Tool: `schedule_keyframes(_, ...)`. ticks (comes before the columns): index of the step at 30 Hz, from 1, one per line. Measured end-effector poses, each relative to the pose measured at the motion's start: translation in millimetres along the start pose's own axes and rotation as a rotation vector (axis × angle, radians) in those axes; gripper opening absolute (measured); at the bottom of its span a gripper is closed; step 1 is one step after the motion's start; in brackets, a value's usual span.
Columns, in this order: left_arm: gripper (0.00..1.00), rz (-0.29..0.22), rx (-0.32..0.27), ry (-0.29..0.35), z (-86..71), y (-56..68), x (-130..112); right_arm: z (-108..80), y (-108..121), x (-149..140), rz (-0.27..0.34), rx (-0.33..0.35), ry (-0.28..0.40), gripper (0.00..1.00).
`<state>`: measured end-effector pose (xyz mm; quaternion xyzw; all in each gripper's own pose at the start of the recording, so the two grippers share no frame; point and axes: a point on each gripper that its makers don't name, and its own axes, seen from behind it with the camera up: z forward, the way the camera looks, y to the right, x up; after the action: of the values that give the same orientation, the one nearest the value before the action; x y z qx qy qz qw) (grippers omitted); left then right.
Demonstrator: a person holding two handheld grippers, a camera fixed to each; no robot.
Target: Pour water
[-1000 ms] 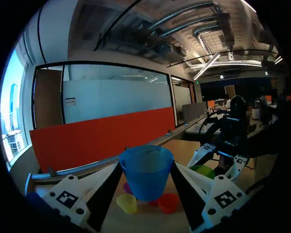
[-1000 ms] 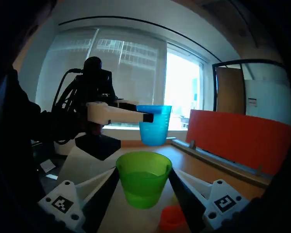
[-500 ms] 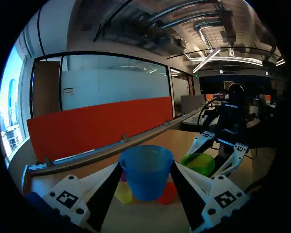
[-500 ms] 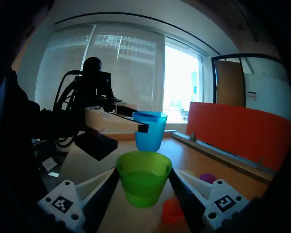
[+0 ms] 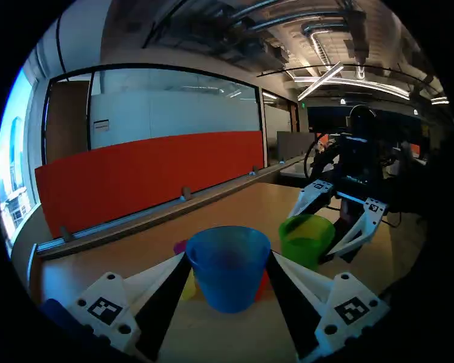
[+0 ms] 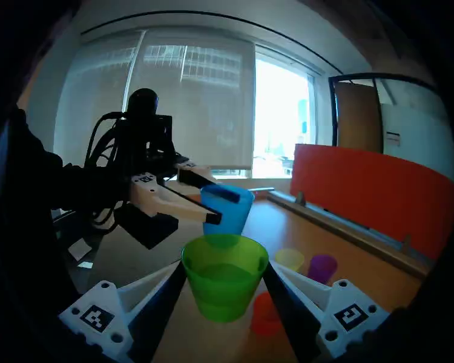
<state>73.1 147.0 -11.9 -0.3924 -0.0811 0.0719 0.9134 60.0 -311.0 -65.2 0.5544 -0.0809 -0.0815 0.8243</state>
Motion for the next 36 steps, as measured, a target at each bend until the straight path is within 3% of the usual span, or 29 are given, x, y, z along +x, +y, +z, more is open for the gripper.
schedule_keyframes(12, 0.86, -0.001, -0.013, -0.053, 8.3, 7.1, -27.9, -11.4, 4.9, -19.7, 0.010, -0.008, -0.046, 0.90)
schedule_keyframes(36, 0.86, 0.021, -0.078, -0.180, 23.3, 33.7, -88.3, -25.9, 14.9, -66.7, 0.038, -0.026, -0.159, 0.90)
